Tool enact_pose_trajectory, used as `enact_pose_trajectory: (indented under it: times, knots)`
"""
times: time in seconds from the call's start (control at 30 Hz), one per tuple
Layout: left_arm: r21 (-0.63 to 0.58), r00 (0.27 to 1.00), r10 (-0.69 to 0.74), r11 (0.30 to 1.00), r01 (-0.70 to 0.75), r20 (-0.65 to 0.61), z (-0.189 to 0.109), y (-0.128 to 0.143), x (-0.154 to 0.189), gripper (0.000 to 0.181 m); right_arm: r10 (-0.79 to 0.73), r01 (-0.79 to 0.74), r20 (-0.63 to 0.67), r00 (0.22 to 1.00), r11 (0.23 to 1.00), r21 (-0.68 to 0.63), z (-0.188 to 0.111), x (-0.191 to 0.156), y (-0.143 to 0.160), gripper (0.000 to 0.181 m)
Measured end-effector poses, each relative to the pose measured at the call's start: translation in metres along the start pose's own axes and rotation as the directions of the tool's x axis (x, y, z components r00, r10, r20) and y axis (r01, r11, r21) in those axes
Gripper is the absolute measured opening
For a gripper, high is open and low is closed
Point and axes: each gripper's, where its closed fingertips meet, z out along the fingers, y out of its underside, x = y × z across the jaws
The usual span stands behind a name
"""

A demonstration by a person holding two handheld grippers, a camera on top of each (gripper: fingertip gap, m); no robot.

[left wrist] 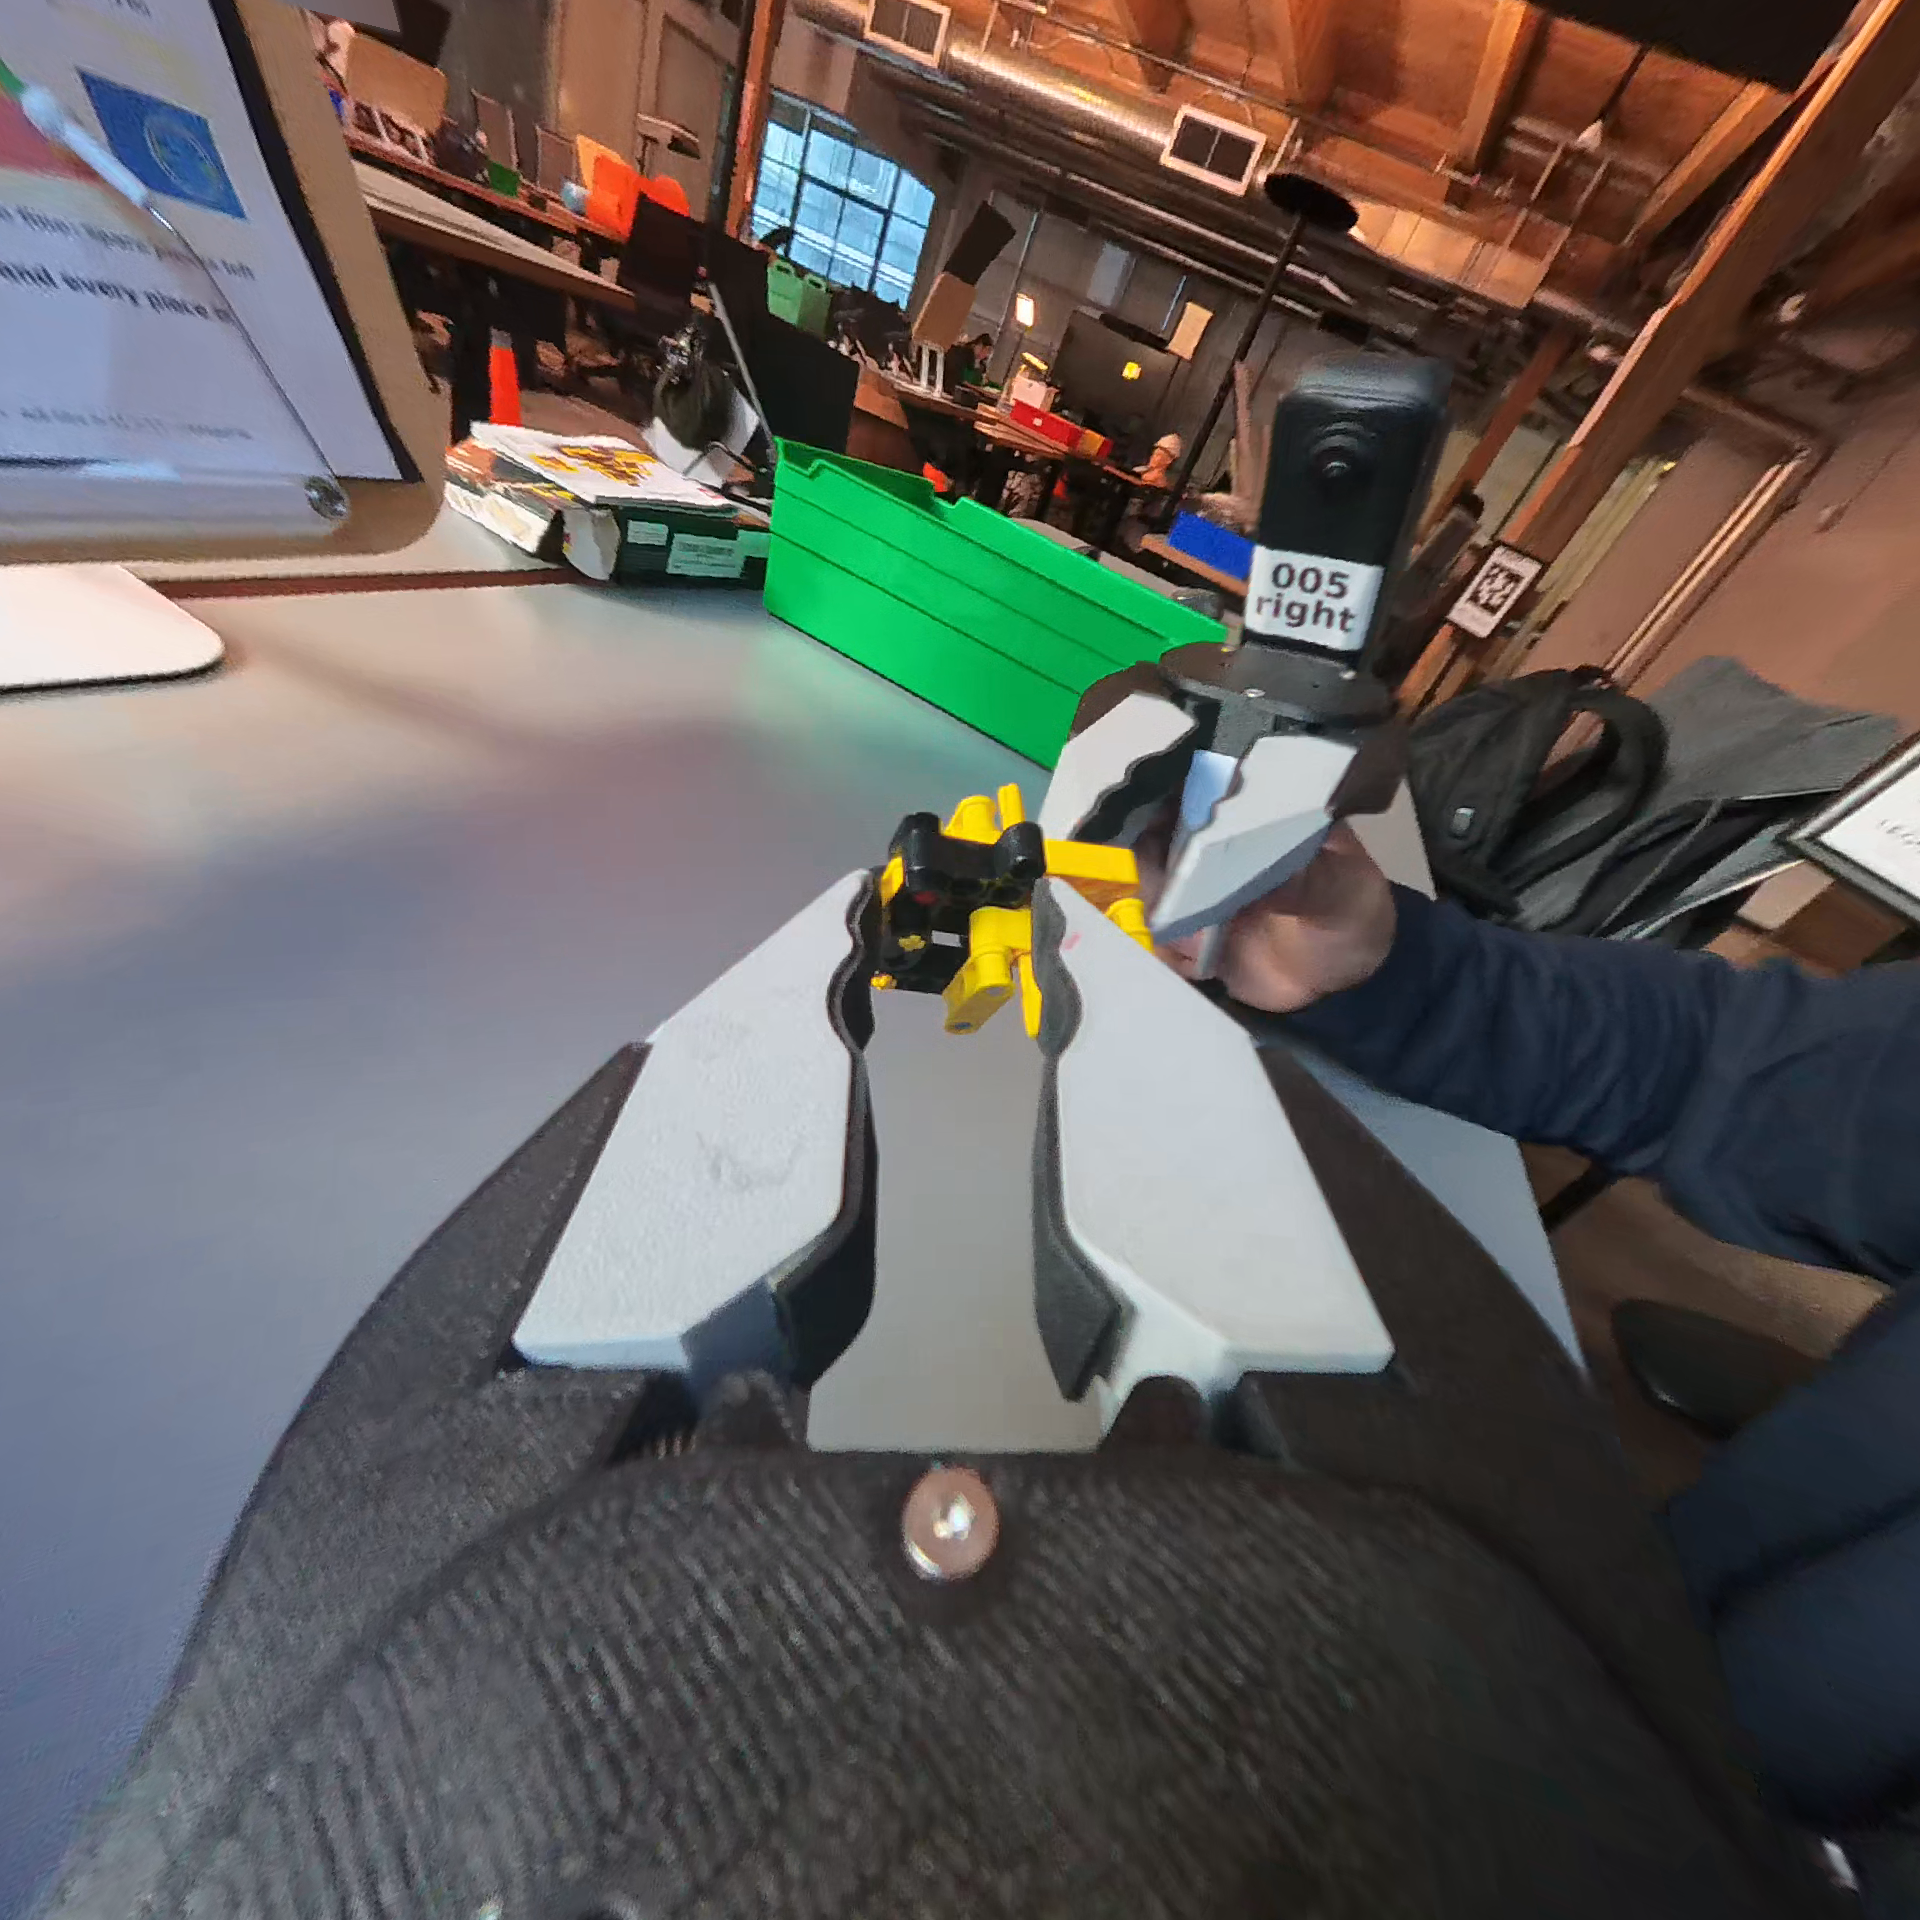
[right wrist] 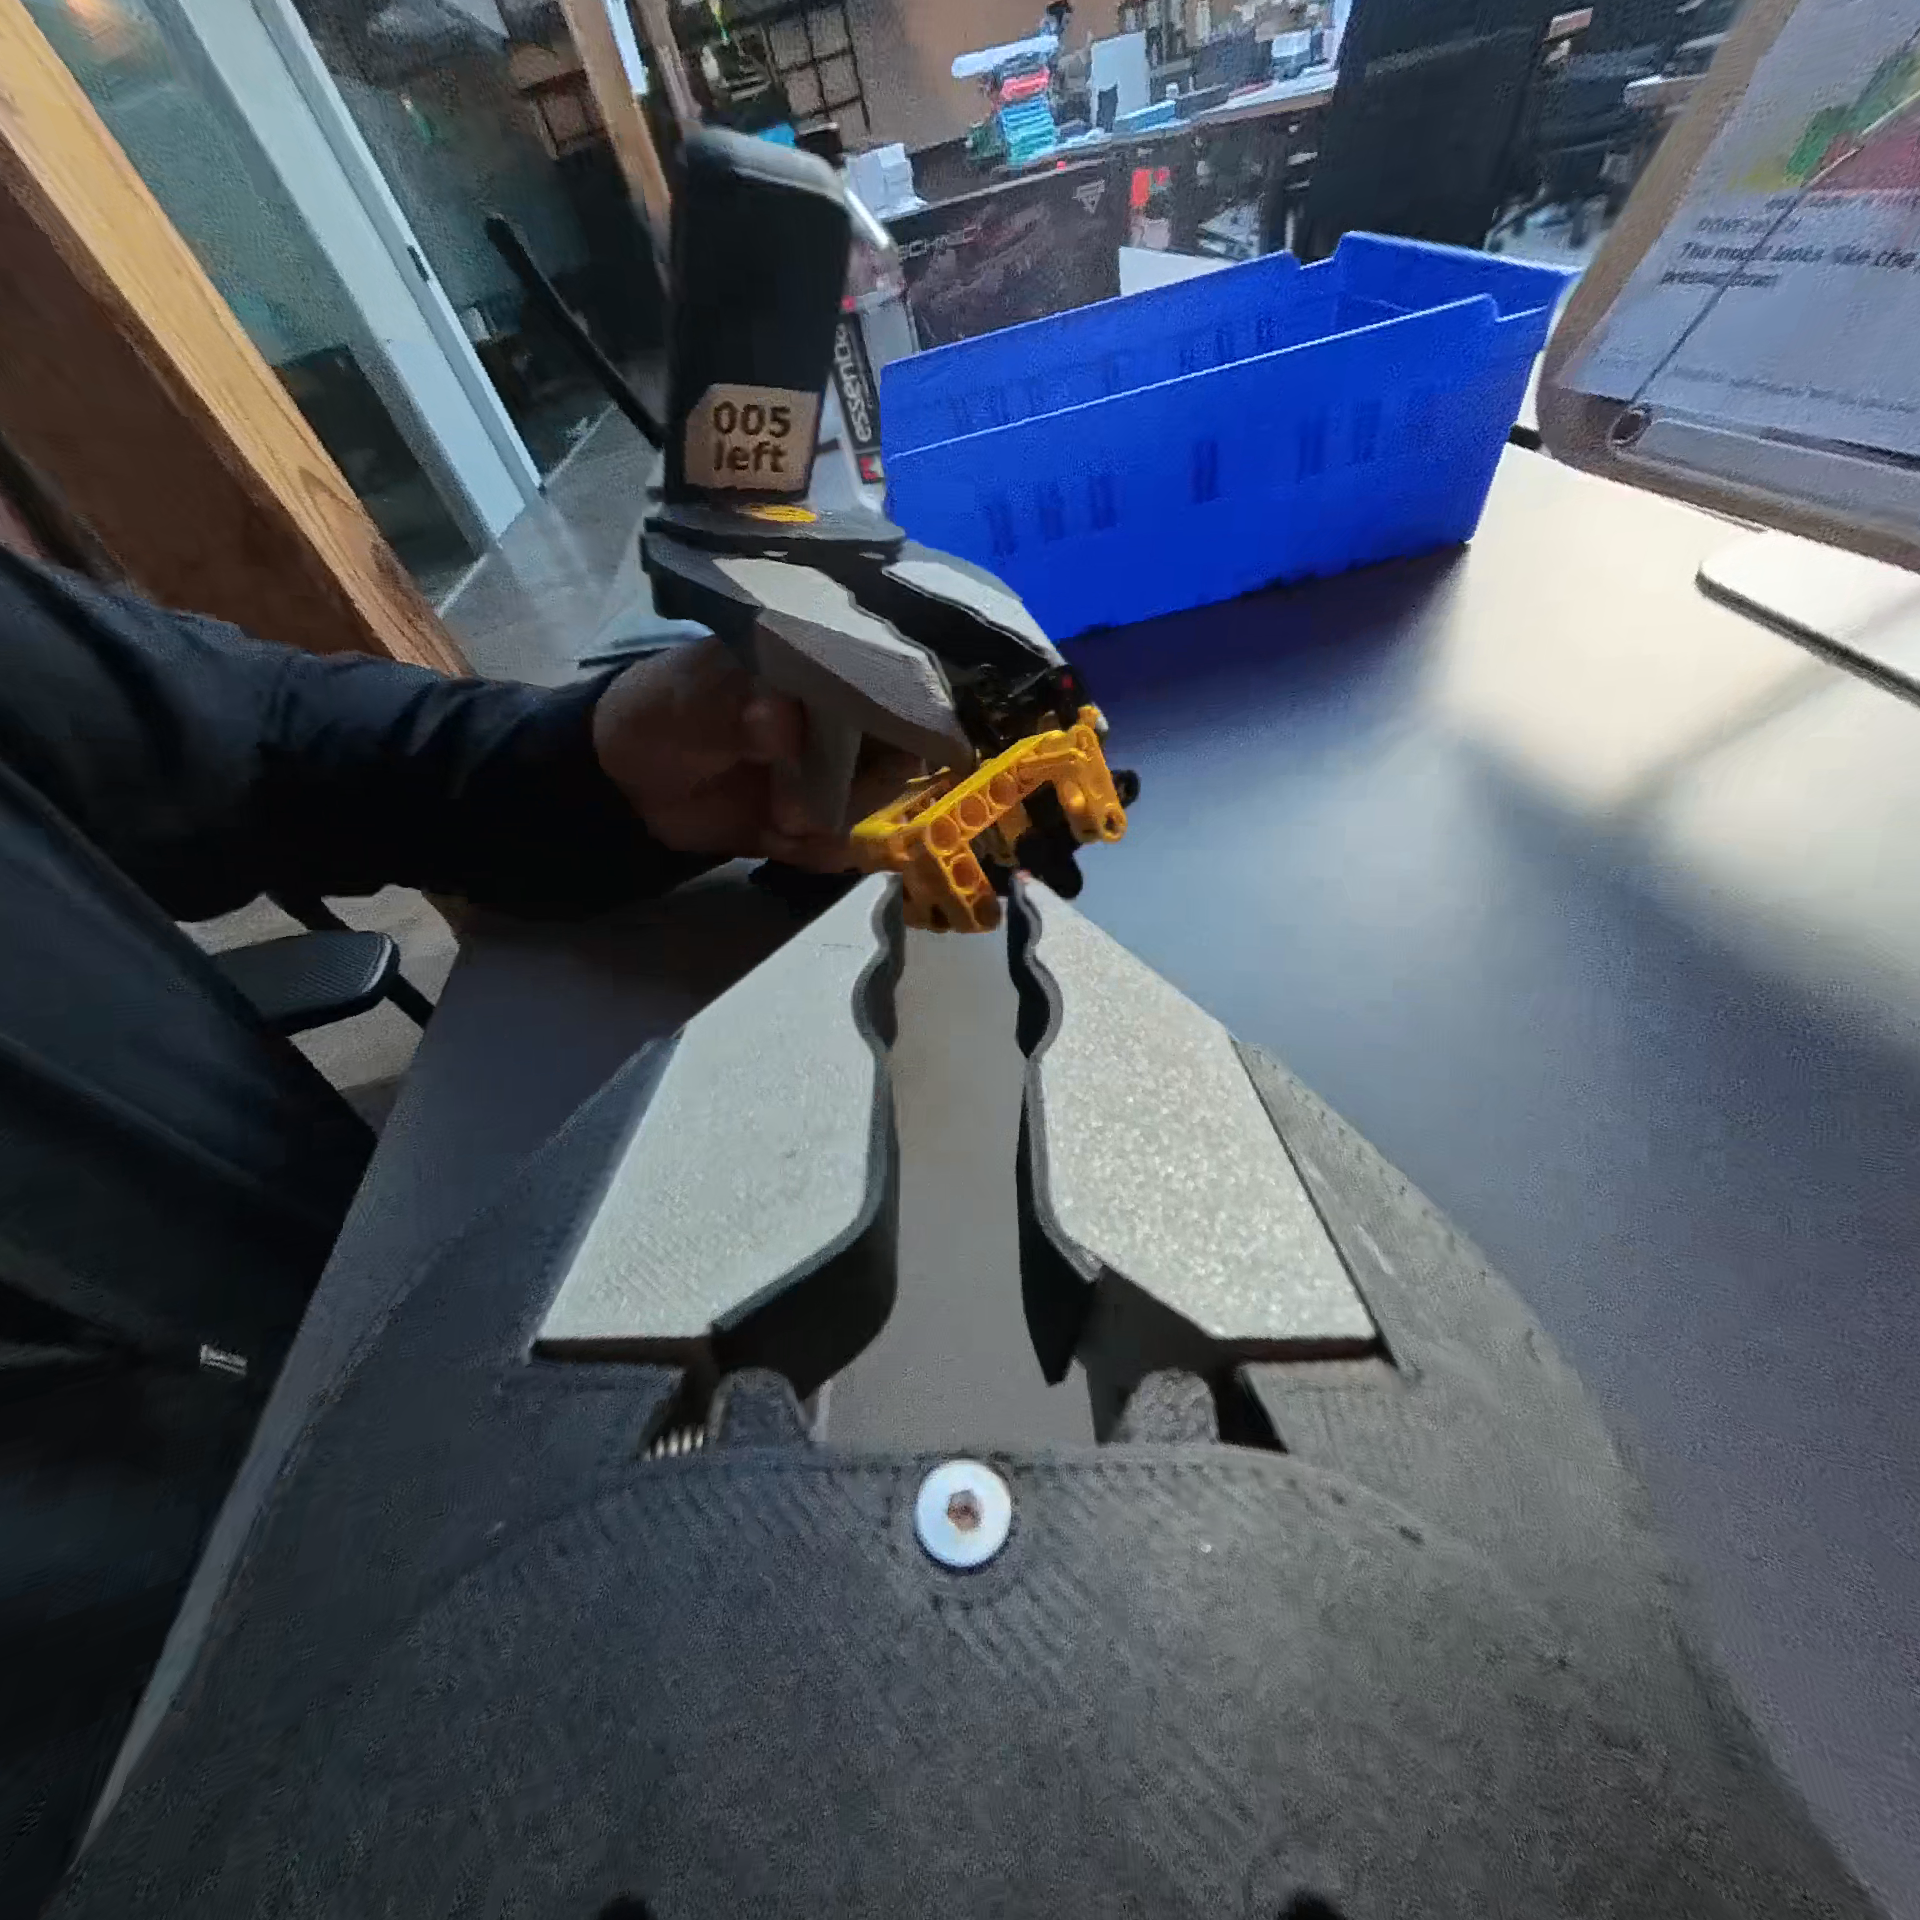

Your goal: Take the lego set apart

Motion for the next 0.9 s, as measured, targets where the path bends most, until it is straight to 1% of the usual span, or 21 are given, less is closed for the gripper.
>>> enact_pose_trajectory:
  times: [0.13,0.2,0.27,0.33,0.4,0.43,0.5,0.57,0.6,0.63,0.67,0.7,0.8,0.9]
  knots:
    - [-0.018,0.998,-0.06,0.998,0.06,-0.03,0.003,0.006,0.001,0.026,-0.051,0.052,0.014,0.999,0.998,-0.044,0.005,-0.009,0.007,0.012]
    - [-0.032,0.997,-0.065,0.997,0.064,-0.028,0.003,0.007,0.001,0.024,-0.014,0.016,0.058,0.998,0.999,-0.045,0.006,-0.015,0.008,0.007]
    - [-0.085,0.999,-0.034,0.996,0.034,0.002,0.001,0.013,-0.003,0.022,0.08,-0.076,0.088,0.993,0.996,-0.042,0.005,-0.013,0.01,0.007]
    - [-0.11,0.999,0.018,0.994,-0.013,0.039,-0.002,0.014,-0.007,0.022,0.157,-0.155,0.101,0.982,0.988,-0.029,0.002,-0.007,0.011,0.007]
    - [-0.125,0.994,0.084,0.989,-0.075,0.064,-0.007,0.012,-0.007,0.025,0.203,-0.201,0.126,0.971,0.979,-0.024,-0.001,-0.005,0.011,0.007]
    - [-0.145,0.989,0.126,0.983,-0.113,0.083,-0.011,0.012,-0.009,0.026,0.202,-0.201,0.125,0.971,0.979,-0.02,-0.002,-0.004,0.011,0.007]
    - [-0.207,0.974,0.205,0.961,-0.181,0.099,-0.017,0.019,-0.013,0.028,0.141,-0.139,0.08,0.987,0.99,-0.035,-0.003,-0.001,0.016,0.007]
    - [-0.27,0.975,0.214,0.944,-0.19,0.06,-0.021,0.032,-0.012,0.023,0.021,-0.019,0.031,0.999,0.998,-0.058,-0.003,0.001,0.021,0.006]
    - [-0.28,0.984,0.179,0.945,-0.167,0.019,-0.021,0.037,-0.007,0.021,-0.028,0.03,0.018,0.999,0.997,-0.072,-0.003,0.002,0.023,0.006]
    - [-0.276,0.991,0.123,0.952,-0.133,-0.053,-0.021,0.04,0.003,0.015,-0.063,0.064,0.009,0.998,0.995,-0.081,-0.004,0.002,0.025,0.007]
    - [-0.27,0.99,0.058,0.959,-0.09,-0.125,-0.02,0.041,0.014,0.009,-0.094,0.094,0.006,0.996,0.993,-0.073,-0.004,0.0,0.023,0.006]
    - [-0.264,0.987,-0.002,0.964,-0.042,-0.161,-0.019,0.04,0.02,0.009,-0.131,0.131,0.007,0.991,0.99,-0.05,-0.004,-0.003,0.019,0.007]
    - [-0.276,0.964,-0.13,0.959,0.063,-0.232,-0.018,0.04,0.033,0.014,-0.311,0.31,-0.053,0.949,0.95,-0.026,-0.006,-0.007,0.009,0.006]
    - [-0.247,0.93,-0.236,0.954,0.168,-0.283,-0.016,0.033,0.042,0.026,-0.489,0.484,-0.078,0.869,0.872,-0.078,-0.001,-0.018,0.011,0.007]
